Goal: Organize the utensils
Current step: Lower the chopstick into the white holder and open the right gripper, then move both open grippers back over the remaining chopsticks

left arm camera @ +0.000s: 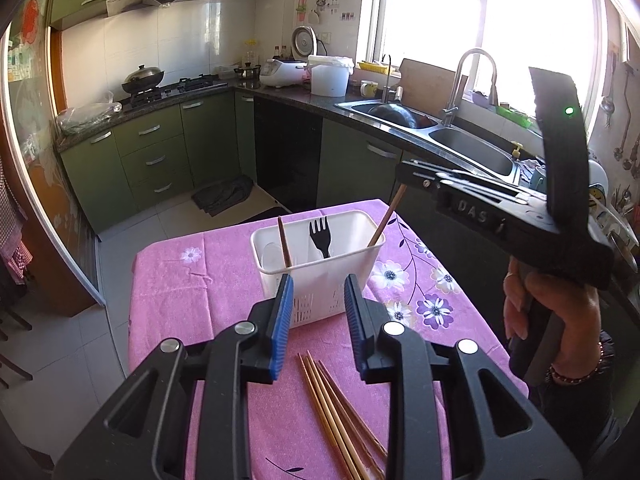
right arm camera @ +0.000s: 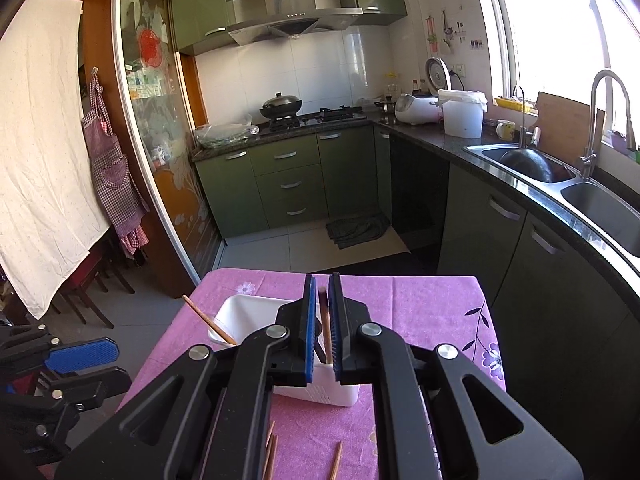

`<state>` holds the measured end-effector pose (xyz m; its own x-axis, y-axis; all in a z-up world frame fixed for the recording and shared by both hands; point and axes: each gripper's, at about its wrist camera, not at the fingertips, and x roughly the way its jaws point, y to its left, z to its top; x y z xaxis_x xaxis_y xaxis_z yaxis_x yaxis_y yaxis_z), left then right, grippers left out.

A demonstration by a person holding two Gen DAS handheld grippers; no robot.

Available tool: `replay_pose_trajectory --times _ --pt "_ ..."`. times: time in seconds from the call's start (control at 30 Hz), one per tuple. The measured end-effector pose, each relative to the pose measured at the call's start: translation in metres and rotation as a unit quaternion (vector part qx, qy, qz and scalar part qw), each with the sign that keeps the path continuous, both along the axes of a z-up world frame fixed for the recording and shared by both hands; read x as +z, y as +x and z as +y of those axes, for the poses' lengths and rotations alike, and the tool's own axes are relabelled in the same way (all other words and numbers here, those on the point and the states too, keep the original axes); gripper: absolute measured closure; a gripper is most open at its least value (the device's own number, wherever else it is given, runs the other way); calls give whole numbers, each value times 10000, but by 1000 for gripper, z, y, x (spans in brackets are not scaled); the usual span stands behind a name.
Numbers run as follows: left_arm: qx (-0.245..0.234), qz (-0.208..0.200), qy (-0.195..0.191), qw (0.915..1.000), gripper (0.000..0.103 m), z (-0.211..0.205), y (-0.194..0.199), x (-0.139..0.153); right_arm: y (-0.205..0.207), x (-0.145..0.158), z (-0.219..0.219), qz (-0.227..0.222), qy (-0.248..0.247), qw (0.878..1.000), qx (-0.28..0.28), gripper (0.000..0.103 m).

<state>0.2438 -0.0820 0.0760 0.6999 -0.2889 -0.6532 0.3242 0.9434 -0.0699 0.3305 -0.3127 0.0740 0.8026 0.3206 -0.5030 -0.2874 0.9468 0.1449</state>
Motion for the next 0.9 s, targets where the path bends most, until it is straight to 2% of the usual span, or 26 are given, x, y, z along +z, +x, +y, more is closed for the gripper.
replay_pose_trajectory --times 0.2,0.37,0.5,0.53,0.63,0.73,0.9 --pt "65 354 -87 9993 77 5 -6 -29 -50 -4 -20 -73 -25 10000 22 95" --pt "217 916 -58 9955 77 6 -6 -77 -80 -43 -33 233 -226 9995 -6 95" --pt "353 1588 -3 9867 77 4 3 -126 -88 -88 -41 708 -377 9968 -28 95" --pt "396 1715 43 9844 77 3 6 -137 -88 -99 -43 824 -392 9958 -33 90" --pt "494 2059 111 9773 77 2 15 -163 -89 -122 -47 1084 -391 9933 -22 89" --pt "575 2259 217 9722 77 0 24 -180 -88 -134 -49 1176 -378 9923 2 89" --pt "619 2367 362 9689 77 -6 32 -193 -86 -140 -50 1236 -316 9918 34 89"
